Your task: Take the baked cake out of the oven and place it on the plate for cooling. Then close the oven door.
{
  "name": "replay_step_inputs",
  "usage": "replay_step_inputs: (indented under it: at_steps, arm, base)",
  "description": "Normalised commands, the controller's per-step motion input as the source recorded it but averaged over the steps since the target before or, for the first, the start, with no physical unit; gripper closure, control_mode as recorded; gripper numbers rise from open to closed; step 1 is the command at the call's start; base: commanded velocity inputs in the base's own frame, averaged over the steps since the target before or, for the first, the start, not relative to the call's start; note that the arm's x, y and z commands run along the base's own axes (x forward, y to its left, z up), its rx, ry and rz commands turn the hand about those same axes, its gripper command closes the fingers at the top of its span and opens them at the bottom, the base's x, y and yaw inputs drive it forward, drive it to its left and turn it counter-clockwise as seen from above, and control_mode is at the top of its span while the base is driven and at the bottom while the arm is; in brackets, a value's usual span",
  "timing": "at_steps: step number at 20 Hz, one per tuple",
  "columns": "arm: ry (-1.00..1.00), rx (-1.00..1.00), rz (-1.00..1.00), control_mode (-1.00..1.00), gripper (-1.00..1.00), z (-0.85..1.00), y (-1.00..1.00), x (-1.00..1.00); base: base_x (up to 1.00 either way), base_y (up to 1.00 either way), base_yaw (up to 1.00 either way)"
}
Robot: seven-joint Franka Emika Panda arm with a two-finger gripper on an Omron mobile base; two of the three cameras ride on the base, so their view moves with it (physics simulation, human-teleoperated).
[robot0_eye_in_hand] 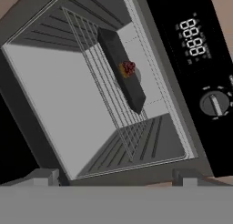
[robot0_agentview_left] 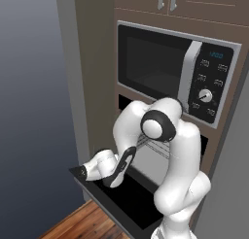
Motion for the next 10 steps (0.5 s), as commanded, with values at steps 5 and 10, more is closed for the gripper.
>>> replay_step_inputs:
  at_steps: [5,10]
  arm:
    - [0.02,-0.16,0.00,-1.00,-1.00,0.03,-0.57,0.11]
    - [0.02,-0.12,0.00,-1.00,-1.00,0.01,-0.72,0.07]
  base:
    - [0.00,0.00,0.00]
    - [0.00,0.00,0.00]
